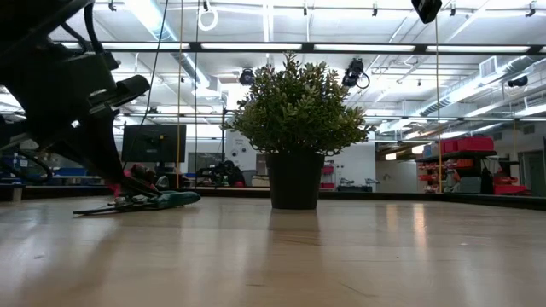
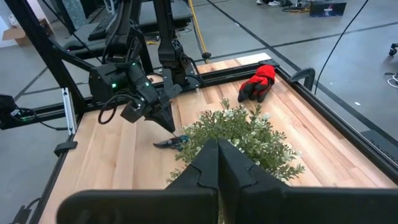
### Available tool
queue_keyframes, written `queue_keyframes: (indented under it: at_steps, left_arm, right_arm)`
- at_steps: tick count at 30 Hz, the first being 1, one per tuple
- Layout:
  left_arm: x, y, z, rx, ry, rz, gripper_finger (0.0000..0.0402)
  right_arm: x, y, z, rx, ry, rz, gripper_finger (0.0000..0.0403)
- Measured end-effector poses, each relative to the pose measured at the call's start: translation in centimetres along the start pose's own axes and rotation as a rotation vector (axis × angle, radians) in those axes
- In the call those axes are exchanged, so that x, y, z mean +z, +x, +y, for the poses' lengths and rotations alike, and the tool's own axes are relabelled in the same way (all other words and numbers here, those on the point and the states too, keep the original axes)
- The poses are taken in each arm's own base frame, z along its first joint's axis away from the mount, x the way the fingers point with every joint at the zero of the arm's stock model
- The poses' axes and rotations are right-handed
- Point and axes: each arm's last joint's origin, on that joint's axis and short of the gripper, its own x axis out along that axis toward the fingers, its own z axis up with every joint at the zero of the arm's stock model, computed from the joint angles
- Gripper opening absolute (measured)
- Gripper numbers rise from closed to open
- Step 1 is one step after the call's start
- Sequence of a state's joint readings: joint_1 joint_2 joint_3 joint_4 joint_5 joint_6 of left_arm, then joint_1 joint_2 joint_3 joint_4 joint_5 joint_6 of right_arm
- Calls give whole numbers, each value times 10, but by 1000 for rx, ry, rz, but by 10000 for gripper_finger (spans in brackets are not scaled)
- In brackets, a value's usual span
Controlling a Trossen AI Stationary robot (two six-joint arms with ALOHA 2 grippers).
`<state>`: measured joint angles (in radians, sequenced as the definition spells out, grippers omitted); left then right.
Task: Pick & Place Garden tools in Gardening bag
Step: Put the green shear scissors into the white gardening bag
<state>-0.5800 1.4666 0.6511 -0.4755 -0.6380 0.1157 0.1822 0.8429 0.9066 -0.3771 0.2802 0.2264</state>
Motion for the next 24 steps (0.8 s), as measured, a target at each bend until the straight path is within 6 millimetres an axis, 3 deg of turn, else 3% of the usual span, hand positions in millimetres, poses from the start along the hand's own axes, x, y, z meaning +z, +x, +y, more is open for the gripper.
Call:
queue_keyframes:
  at_steps: [24]
  left_arm:
    - [36, -45, 36, -45, -84, 70, 12]
  right_arm:
    - [0, 0, 0, 10, 0, 1, 0]
